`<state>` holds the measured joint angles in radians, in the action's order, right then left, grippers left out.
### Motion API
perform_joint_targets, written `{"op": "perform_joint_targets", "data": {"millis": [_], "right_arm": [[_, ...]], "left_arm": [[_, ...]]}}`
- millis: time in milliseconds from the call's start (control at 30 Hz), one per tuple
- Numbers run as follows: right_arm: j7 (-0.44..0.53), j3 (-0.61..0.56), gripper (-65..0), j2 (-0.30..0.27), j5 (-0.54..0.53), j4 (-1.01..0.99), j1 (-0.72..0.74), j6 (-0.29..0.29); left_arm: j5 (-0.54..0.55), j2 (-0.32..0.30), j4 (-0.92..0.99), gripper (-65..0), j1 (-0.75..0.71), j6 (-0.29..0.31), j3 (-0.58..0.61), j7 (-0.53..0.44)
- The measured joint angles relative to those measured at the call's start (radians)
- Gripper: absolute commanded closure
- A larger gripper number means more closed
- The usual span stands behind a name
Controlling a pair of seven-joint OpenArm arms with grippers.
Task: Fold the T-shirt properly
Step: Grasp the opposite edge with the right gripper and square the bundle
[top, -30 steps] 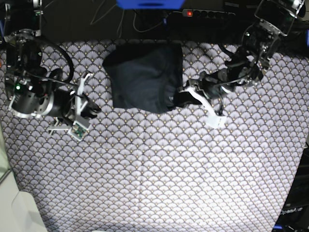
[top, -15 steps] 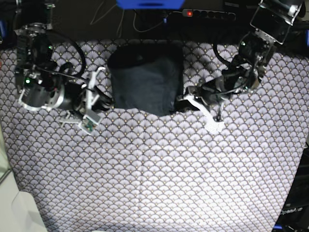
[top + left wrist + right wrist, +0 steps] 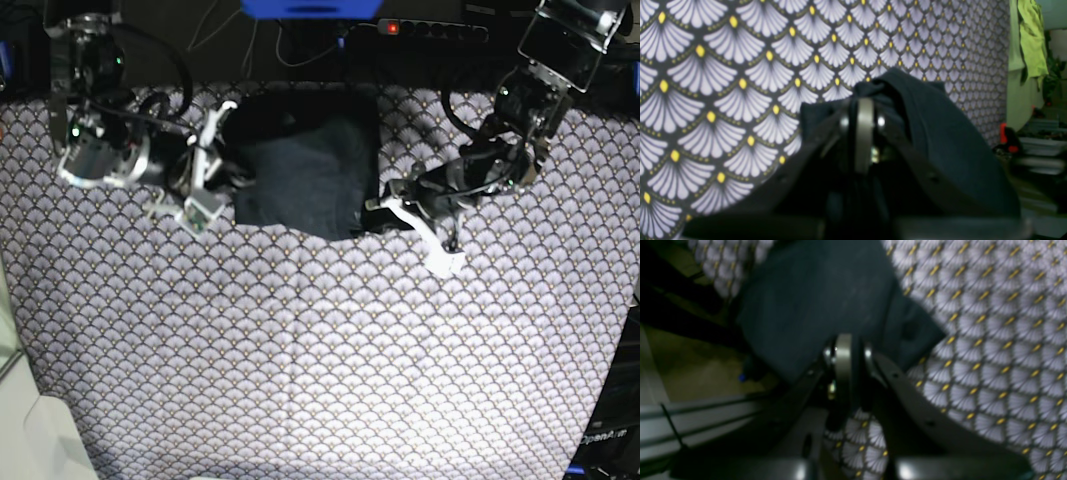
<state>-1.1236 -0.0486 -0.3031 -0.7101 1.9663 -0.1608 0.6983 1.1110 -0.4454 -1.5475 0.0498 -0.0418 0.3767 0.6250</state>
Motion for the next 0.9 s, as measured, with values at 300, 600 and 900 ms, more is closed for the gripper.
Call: {"op": "perform_joint_targets", "data": {"millis": [300, 600, 900], "right_arm": [[0.107, 0.000, -3.0, -0.018, 0.000, -0.064, -0.077, 0.000], [0.219, -0.117, -2.9, -0.043, -0.002, -0.099, -0.137, 0.000], [0.313, -0.185, -2.9, -0.051, 0.006, -0.249, -0.139, 0.000]], "left_arm": [[0.003, 0.014, -0.032, 0.0, 0.004, 0.000, 0.000, 0.004], [0.004, 0.014, -0.032, 0.0, 0.015, 0.000, -0.001, 0.000], [0.004, 0.014, -0.032, 0.0, 0.015, 0.000, -0.001, 0.012]]}}
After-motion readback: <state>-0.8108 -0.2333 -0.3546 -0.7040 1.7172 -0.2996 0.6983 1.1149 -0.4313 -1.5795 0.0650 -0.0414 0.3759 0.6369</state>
